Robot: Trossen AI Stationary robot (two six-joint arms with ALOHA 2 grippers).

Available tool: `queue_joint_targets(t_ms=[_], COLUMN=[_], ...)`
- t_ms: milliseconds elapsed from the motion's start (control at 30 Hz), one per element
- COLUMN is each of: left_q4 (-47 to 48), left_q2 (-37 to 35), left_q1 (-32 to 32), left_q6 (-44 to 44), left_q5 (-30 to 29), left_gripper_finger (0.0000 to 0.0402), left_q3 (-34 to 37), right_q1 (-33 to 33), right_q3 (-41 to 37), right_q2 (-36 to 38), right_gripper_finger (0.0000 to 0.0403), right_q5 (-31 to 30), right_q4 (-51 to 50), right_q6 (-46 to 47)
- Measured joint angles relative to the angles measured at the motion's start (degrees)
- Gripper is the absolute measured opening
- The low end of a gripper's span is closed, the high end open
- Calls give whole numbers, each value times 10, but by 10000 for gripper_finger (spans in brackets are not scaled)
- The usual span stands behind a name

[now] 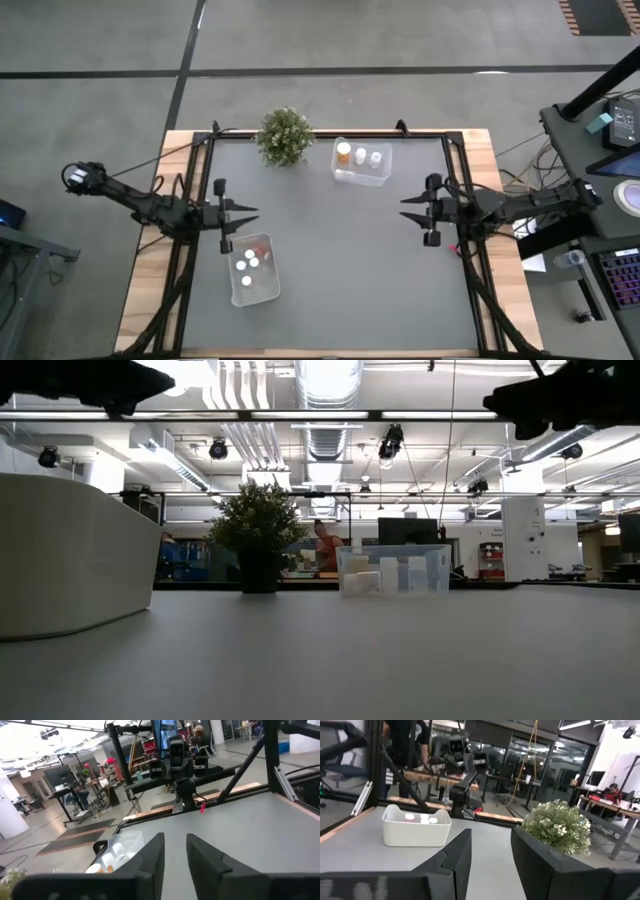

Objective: Pick and place medicine bottles into bin by pill shape (circle, oval)
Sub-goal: Return to Home Position

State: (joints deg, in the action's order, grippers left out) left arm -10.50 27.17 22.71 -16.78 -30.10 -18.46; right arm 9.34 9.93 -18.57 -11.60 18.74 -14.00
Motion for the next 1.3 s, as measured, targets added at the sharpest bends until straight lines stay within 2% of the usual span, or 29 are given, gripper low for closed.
queue_joint_targets(t_ms=[267, 567, 867, 1133, 1300], left_q4=[-20, -22, -23, -25, -26], left_q2=[-70, -171, -259, -248, -246], left_q1=[0, -3, -3, -3, -3], left_q6=[-1, -17, -17, -21, -16], left_q5=[-1, -34, -35, -34, -34], left_gripper_finger=[31, 17, 17, 17, 17], left_q3=[66, 118, 174, 180, 180], right_q1=[0, -12, -41, -84, -105], right_q3=[-43, -46, -92, -92, -92], right_q2=[86, 157, 179, 179, 173], right_gripper_finger=[130, 128, 102, 70, 61], right_q5=[0, -5, -4, -24, -63], right_q4=[0, -13, -47, -27, -59], right_q6=[-8, -61, -15, -52, 3])
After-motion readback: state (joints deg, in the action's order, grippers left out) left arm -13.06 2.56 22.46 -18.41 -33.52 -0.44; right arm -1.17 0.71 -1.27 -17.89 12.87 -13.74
